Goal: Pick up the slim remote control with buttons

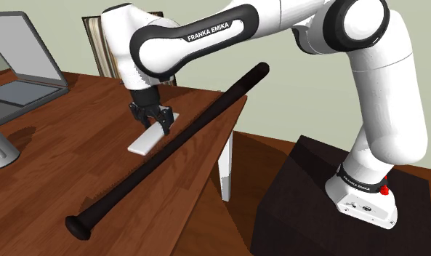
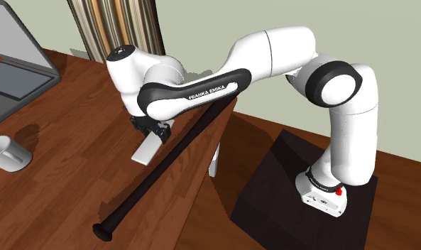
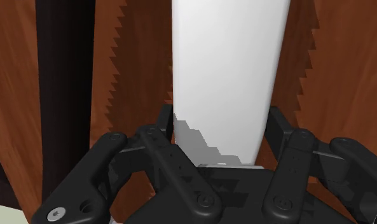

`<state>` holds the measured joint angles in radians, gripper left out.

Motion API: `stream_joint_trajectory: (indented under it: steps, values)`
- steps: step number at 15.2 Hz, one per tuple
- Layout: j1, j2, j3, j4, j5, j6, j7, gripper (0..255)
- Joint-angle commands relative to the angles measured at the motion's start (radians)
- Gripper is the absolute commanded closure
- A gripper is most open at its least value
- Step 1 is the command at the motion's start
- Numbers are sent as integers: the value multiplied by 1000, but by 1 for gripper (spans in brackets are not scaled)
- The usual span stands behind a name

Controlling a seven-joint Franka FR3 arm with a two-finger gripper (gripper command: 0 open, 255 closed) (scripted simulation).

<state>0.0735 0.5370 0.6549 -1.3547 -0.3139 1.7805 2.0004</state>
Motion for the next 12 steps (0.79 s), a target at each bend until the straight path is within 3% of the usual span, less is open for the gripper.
stream_joint_trajectory:
  steps: [1,12]
  values:
    - [3,-4,2,24,3,-27,-3,255]
    - [34,4,4,165,3,-155,-13,255]
